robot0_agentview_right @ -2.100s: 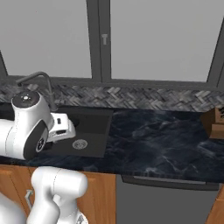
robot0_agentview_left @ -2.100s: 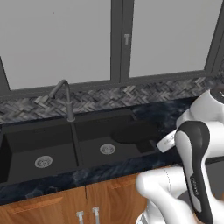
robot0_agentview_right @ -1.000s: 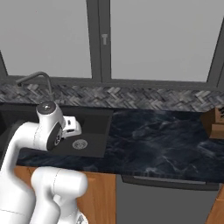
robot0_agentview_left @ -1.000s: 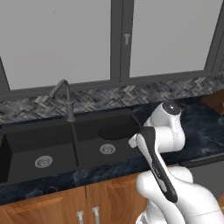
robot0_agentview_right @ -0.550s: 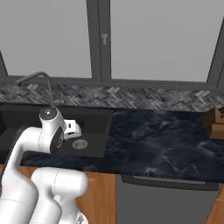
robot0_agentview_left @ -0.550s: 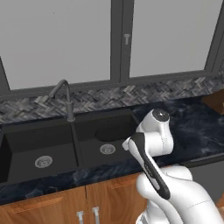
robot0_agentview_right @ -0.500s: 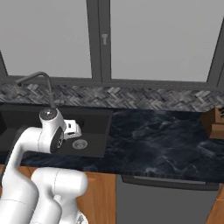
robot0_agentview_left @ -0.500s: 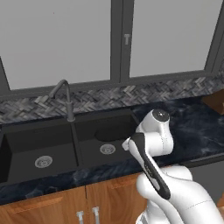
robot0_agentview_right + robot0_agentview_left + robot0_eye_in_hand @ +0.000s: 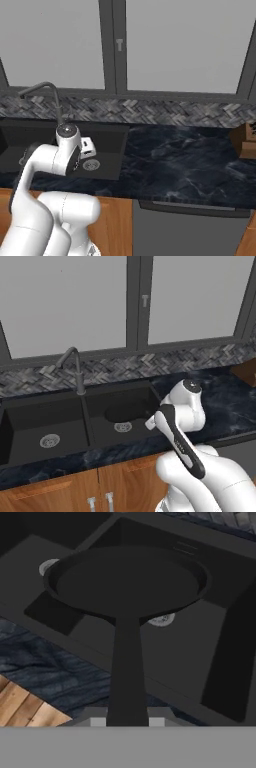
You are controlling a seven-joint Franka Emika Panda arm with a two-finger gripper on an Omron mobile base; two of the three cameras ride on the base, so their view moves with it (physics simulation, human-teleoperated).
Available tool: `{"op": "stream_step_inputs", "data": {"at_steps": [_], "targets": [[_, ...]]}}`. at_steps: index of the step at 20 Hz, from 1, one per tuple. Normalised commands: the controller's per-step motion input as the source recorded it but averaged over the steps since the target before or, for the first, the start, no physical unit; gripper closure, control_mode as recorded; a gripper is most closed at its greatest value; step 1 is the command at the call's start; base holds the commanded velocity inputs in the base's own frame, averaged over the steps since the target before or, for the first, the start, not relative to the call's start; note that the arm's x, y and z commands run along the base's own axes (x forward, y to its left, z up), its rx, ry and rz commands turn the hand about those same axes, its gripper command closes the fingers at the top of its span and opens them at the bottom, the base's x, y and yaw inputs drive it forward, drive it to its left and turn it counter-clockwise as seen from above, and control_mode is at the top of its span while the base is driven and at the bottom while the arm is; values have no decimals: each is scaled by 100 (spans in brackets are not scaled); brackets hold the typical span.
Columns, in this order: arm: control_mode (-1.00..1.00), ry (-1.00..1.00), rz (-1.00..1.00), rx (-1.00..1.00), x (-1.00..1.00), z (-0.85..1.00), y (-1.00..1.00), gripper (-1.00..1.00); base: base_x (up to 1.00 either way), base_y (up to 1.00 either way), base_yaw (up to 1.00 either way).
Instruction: Move the pot and pan from the stove into the sink.
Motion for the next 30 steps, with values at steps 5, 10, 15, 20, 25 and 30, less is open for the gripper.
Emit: {"op": "stream_step_inputs", "data": {"at_steps": [5, 10, 15, 20, 25, 30], "targets": [[-100, 3, 0, 0, 0, -2, 0, 100, 0, 0, 0], [-100, 11, 0, -4, 3, -20, 0, 100, 0, 0, 0], [-100, 18, 0, -6, 14, -32, 0, 100, 0, 0, 0], [-100, 17, 0, -3, 33, -23, 0, 100, 0, 0, 0], [-100, 11, 0, 0, 48, -15, 0, 100, 0, 0, 0], [-100, 8, -2, 0, 57, -13, -1, 100, 0, 0, 0]]}}
